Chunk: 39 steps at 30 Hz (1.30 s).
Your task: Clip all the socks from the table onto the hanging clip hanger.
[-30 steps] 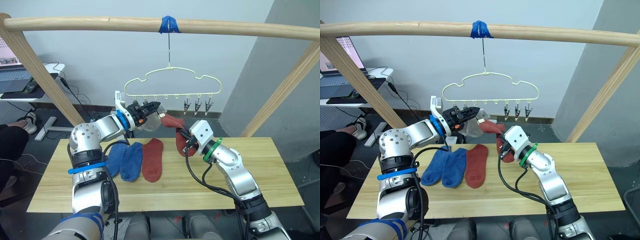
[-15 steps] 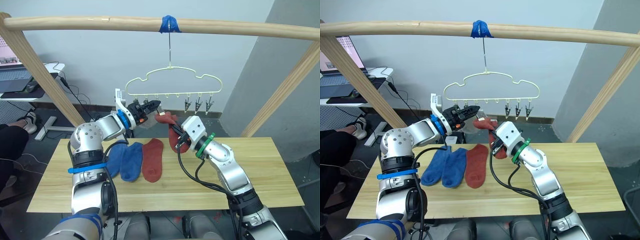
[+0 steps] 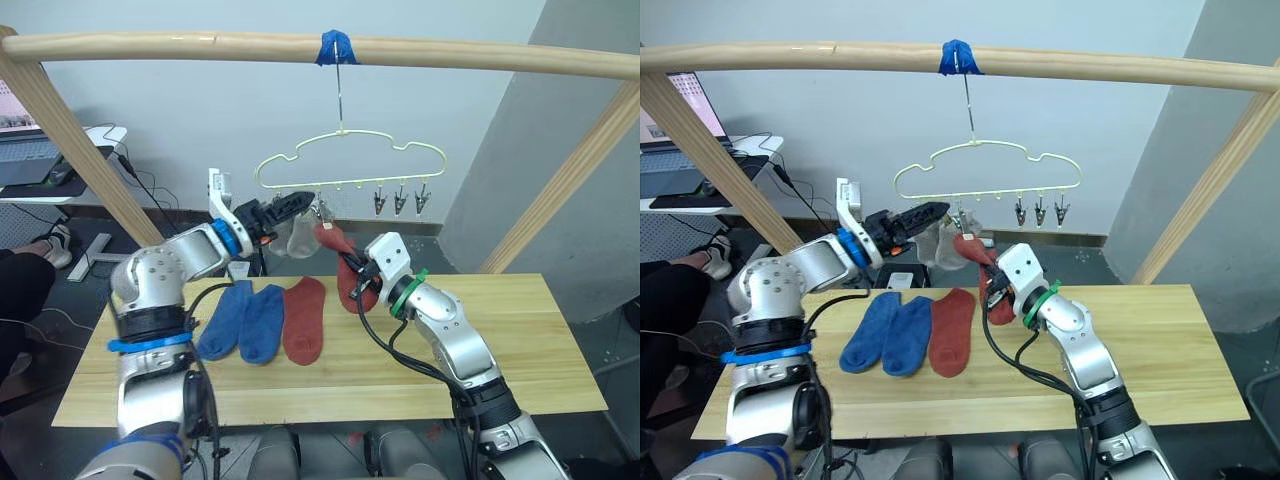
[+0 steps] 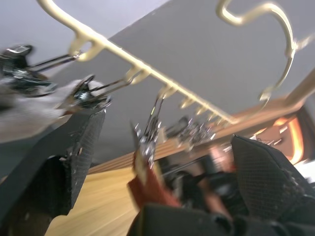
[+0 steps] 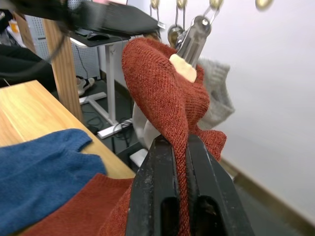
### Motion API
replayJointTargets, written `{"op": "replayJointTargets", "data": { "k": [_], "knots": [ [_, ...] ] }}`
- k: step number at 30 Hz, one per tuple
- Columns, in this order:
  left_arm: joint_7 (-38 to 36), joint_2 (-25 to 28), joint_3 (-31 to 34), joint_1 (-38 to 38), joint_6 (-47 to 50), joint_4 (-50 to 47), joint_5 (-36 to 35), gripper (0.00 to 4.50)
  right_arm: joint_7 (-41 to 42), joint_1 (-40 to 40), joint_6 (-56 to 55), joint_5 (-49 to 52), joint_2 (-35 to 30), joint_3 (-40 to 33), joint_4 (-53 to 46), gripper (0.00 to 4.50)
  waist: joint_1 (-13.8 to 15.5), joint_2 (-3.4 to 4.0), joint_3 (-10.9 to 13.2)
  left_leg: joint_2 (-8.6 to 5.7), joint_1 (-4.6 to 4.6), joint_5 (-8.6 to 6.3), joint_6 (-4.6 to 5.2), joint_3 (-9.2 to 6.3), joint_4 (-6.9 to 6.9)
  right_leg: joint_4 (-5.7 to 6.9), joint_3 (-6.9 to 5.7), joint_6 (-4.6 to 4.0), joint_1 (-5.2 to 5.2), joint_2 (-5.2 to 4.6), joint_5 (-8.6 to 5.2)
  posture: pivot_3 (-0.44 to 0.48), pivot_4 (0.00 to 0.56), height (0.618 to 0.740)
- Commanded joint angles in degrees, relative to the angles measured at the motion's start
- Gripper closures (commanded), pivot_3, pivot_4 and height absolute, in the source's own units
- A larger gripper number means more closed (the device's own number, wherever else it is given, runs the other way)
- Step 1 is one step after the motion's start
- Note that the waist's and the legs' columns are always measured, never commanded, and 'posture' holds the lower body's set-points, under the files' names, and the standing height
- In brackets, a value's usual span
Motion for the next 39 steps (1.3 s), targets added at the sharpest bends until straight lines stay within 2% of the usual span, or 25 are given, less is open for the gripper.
{"op": "replayJointTargets", "data": {
  "k": [1,5,9,12,16,19,21,23,25,31,39],
  "knots": [
    [-4.67,4.88,-3.99,4.62,-1.29,-8.69,2.07,0.00,1.00,-0.06,1.17,3.43,-0.38,-2.92,-0.87,3.02,-0.01,0.02,0.01,0.01,0.00,0.00,0.00,0.01,-0.05,-0.02,0.01,-0.04,-0.01,0.00,0.02,-0.005,0.118,0.740],
    [-3.79,5.66,-3.77,7.95,-2.40,-13.11,2.35,0.00,2.04,1.24,3.94,6.28,-2.50,-5.53,-2.96,1.50,1.02,0.01,0.01,0.01,-0.04,0.00,0.00,-0.02,-0.10,-0.04,-0.05,-0.05,-0.04,-0.02,0.02,0.015,0.112,0.740],
    [1.12,5.50,-7.17,13.01,-10.47,-18.48,11.76,0.00,0.45,2.32,5.33,7.34,-4.17,-8.35,-5.20,0.07,1.65,0.01,0.00,-0.01,-0.03,0.00,0.00,0.02,-0.08,-0.04,0.02,0.04,-0.05,-0.03,-0.03,0.024,0.108,0.740],
    [1.64,4.01,-7.90,16.13,-17.63,-21.37,15.68,0.00,-2.48,2.14,7.76,8.52,-3.64,-10.82,-7.83,0.03,1.91,0.01,0.00,-0.01,-0.04,0.00,0.00,0.06,-0.09,-0.05,0.04,0.03,-0.07,-0.04,-0.03,0.025,0.106,0.740],
    [-3.79,3.54,-8.36,17.39,-23.48,-20.60,15.70,0.00,-5.88,1.87,9.30,8.68,-2.23,-12.08,-10.68,0.03,2.05,0.01,0.00,0.01,-0.05,0.00,0.00,0.03,-0.10,-0.03,-0.01,-0.03,-0.10,-0.02,0.01,0.026,0.107,0.740],
    [-13.04,6.64,-10.00,18.87,-25.90,-20.95,14.37,0.00,-6.23,-0.13,11.96,9.41,-1.93,-11.49,-12.72,0.03,1.92,0.01,0.00,-0.01,-0.05,0.00,0.01,0.09,-0.10,-0.05,0.04,0.01,-0.10,-0.02,-0.01,0.024,0.105,0.740],
    [-16.40,7.99,-10.99,19.62,-27.43,-20.72,14.89,0.00,-7.47,-1.30,12.64,9.42,-1.08,-11.45,-12.48,0.03,1.75,0.01,0.00,-0.01,-0.05,0.00,0.01,0.14,-0.12,-0.04,0.09,0.00,-0.12,-0.02,-0.01,0.026,0.101,0.740],
    [-20.80,10.07,-13.42,20.81,-34.38,-20.17,19.25,0.00,-8.69,-2.85,12.86,9.63,0.26,-11.60,-11.44,0.03,1.71,0.01,0.00,0.01,-0.04,0.00,0.01,0.12,-0.13,-0.04,0.05,-0.01,-0.12,-0.02,-0.01,0.028,0.098,0.740],
    [-23.91,9.77,-13.21,21.69,-37.83,-20.95,18.47,0.00,-10.12,-4.64,12.08,9.05,1.70,-11.62,-9.57,0.03,1.71,0.02,0.00,0.01,-0.04,0.00,0.01,0.11,-0.18,-0.04,0.05,-0.04,-0.14,-0.01,0.00,0.027,0.098,0.740],
    [-24.31,7.39,-12.62,21.29,-42.38,-21.96,18.39,0.00,-11.90,-8.36,9.96,8.13,3.59,-11.48,-5.03,0.03,1.89,0.01,0.00,0.00,-0.06,0.00,0.02,0.13,-0.18,-0.07,0.05,-0.09,-0.15,-0.03,0.03,0.034,0.101,0.740],
    [-22.81,7.12,-12.18,20.76,-42.42,-22.44,18.02,0.00,-14.98,-10.81,8.68,7.43,3.94,-12.72,-0.15,0.03,1.91,0.01,0.00,0.01,-0.06,0.00,0.02,0.12,-0.19,-0.06,0.06,-0.10,-0.15,-0.02,0.03,0.049,0.104,0.740]
  ]
}}
